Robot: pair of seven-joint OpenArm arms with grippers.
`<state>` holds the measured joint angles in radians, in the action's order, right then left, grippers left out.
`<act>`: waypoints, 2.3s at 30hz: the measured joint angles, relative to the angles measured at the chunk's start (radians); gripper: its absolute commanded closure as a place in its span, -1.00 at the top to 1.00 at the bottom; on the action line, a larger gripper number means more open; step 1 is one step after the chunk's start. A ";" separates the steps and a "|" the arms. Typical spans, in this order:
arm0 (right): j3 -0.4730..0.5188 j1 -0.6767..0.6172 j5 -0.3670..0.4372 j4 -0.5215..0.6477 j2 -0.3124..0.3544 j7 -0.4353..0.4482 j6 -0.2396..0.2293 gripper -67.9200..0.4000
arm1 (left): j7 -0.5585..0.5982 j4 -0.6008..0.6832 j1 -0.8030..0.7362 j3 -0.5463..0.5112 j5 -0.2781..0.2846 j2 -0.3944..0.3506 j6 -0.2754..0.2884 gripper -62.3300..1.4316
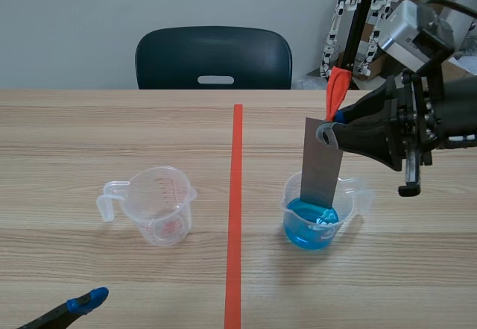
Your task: Do the redox reaction experiment. lower the plate into the blue solution
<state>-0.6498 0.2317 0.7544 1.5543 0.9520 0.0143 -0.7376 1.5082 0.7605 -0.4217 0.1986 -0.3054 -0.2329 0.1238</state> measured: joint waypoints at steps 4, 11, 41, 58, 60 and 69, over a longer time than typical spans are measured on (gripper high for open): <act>0.000 0.000 -0.006 -0.018 -0.021 0.004 0.000 -0.97 | 0.000 0.023 0.000 0.000 0.018 0.000 0.000 0.75; 0.000 -0.014 -0.069 -0.082 -0.054 0.042 0.000 -0.97 | 0.000 0.025 0.000 0.000 0.015 0.000 0.000 0.75; 0.000 -0.108 -0.351 -0.175 -0.088 0.375 0.000 -0.97 | 0.000 0.025 0.000 0.000 0.009 0.000 0.000 0.75; 0.000 -0.127 -0.483 -0.270 -0.088 0.603 0.000 -0.97 | 0.000 0.025 0.000 0.000 0.009 0.000 0.000 0.75; 0.000 -0.127 -0.494 -0.270 -0.088 0.637 0.000 -0.97 | 0.000 0.025 0.000 0.000 0.009 0.000 0.000 0.75; 0.000 -0.127 -0.551 -0.286 -0.088 0.724 0.000 -0.97 | 0.000 0.025 0.000 0.000 0.009 0.000 0.000 0.75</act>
<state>-0.6498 0.1043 0.2035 1.2682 0.8642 0.7387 -0.7376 1.5082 0.7856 -0.4213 0.1986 -0.2966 -0.2329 0.1234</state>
